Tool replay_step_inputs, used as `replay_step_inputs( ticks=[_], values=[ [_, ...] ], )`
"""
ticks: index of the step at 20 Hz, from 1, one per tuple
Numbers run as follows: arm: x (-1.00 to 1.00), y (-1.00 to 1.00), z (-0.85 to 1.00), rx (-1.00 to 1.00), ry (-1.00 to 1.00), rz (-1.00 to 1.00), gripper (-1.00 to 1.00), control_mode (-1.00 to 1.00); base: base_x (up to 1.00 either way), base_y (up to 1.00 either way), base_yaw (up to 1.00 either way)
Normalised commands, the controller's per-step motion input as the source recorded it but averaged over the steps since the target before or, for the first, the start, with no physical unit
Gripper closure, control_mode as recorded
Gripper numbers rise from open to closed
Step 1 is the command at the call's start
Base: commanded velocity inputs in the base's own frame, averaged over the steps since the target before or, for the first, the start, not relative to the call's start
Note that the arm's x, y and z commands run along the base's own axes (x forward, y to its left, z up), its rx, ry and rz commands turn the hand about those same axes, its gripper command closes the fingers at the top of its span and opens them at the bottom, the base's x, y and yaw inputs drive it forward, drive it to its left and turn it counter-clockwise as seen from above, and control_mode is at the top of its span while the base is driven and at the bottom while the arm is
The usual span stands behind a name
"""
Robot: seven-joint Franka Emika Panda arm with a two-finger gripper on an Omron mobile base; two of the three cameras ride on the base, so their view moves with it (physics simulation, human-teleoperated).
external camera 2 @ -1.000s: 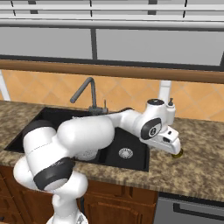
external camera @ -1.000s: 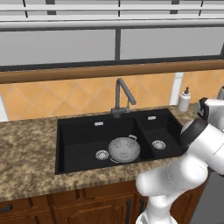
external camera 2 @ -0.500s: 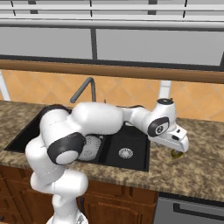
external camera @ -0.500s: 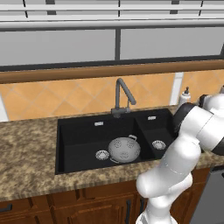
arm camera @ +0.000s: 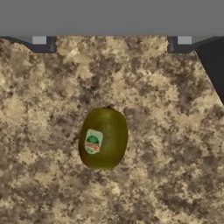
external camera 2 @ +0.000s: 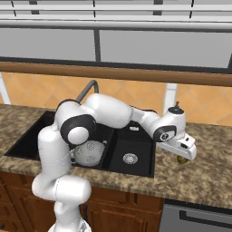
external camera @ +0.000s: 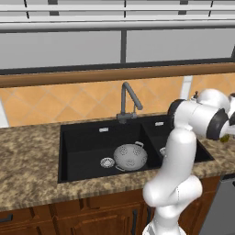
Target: Put the colander in the sink, put the kiwi in the colander, and turn on the sink faucet and pour water over the colander.
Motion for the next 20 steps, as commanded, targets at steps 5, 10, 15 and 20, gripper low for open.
replay_step_inputs(
  ticks=[5, 10, 15, 20],
  values=[
    [0.25, -0.21, -0.22, 0.05, 0.0, 0.0, -1.0, -1.0, 0.0, 0.0, 0.0],
    [0.15, -0.05, -0.23, 0.0, 0.0, 0.0, -1.0, -1.0, 0.0, 0.0, 0.0],
    [0.16, 0.0, -0.23, 0.0, 0.0, 0.0, -1.0, -1.0, 0.0, 0.0, 0.0],
    [0.24, 0.0, -0.15, 0.0, 0.0, 0.0, -1.0, -1.0, 0.0, 0.0, 0.0]
  ],
)
